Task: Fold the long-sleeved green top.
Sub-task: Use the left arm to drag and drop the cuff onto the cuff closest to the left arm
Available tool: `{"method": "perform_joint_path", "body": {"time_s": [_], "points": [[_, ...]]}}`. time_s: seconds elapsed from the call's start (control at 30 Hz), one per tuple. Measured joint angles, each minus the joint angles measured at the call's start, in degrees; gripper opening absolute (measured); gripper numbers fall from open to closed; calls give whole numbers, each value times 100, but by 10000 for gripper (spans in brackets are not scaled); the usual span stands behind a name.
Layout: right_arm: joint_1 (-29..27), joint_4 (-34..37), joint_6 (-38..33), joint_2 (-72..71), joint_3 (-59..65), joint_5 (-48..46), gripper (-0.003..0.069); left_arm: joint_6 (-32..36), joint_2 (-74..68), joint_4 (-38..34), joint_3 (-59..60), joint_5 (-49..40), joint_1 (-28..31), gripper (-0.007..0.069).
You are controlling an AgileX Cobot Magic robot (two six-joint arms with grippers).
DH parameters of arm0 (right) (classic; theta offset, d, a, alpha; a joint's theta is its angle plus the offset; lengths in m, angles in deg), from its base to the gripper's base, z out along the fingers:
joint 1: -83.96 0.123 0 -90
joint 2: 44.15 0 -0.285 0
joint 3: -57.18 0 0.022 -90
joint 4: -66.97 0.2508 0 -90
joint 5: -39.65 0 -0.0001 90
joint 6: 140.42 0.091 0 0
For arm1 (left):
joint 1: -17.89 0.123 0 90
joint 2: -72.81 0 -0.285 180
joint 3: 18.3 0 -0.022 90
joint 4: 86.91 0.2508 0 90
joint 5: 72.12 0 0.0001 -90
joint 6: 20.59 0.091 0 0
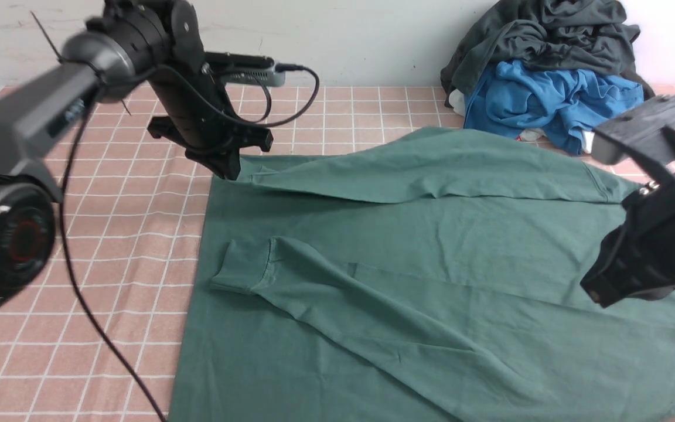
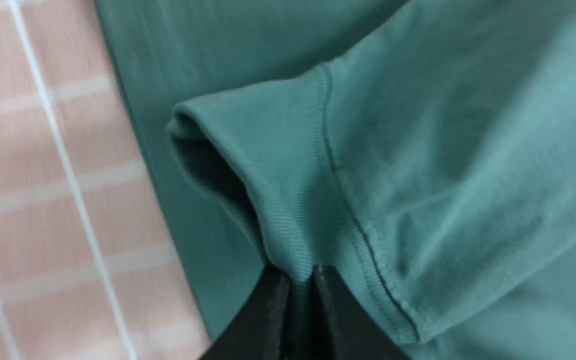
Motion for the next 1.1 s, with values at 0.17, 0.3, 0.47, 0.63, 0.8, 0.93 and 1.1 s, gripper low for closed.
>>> {"method": "perform_joint_path", "body": {"time_s": [0.17,0.3,0.47,0.63,0.8,0.93,1.1], "points": [[0,133,5,-566,-25,-220,-14,0,1201,-89,1702,64,-166,28],[0,216,5,-977,-25,-257,-14,-108,2092,-150,3223,568,-352,28],[90,276,5,-1462,-30,-295,-14,-235,3147,-154,4889,1289,-644,28],[715,276,5,-1609,-30,-307,-14,-247,3554,-181,6083,2040,-944,29],[1277,238,52,-1609,-30,-313,-14,-242,3417,-174,6601,2553,-1033,91],[1375,214,190,-1609,-30,-318,-14,-202,3354,-151,6636,2499,-1033,233],[1375,214,431,-1609,-30,-318,-14,-65,3561,-134,6554,1790,-1067,442]]}}
